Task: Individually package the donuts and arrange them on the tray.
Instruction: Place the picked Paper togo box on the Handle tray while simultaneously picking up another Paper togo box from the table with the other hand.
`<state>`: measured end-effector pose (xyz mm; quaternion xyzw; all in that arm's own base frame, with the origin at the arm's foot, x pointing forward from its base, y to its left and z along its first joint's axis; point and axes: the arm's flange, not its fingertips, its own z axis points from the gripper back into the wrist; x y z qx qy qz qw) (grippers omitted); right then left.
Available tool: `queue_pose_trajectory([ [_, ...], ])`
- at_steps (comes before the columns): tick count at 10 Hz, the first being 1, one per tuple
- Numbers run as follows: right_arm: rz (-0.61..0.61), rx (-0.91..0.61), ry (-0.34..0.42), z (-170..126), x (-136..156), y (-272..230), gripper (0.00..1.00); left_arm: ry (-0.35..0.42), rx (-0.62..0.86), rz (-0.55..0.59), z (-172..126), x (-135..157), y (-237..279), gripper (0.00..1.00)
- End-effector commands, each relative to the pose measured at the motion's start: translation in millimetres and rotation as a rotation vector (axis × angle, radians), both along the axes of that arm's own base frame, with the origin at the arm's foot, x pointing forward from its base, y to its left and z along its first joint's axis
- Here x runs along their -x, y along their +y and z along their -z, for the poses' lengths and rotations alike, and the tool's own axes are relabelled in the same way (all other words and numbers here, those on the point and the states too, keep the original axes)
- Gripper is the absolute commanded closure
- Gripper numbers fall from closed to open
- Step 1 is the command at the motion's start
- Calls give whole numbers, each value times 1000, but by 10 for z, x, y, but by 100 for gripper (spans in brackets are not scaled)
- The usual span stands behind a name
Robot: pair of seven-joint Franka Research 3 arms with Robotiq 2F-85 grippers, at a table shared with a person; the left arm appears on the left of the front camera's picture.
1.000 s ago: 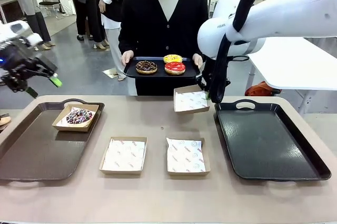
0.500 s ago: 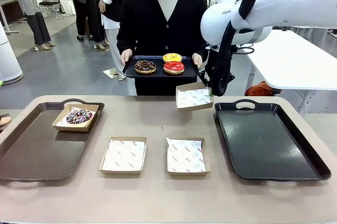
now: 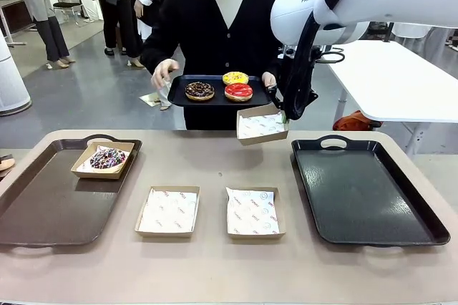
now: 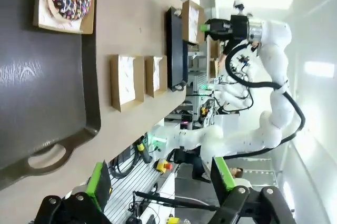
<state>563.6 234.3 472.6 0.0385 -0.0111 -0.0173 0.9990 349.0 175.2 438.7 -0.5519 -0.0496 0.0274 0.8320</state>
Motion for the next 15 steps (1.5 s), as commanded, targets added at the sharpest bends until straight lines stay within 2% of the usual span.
queue_pose_trajectory([
  [1,29,-6,21,2,-52,37,100,33,25,-25,-46,-160,65,0],
  [2,0,0,0,0,0,0,100,0,0,0,0,0,0,0],
  [15,0,0,0,0,0,0,100,0,0,0,0,0,0,0],
])
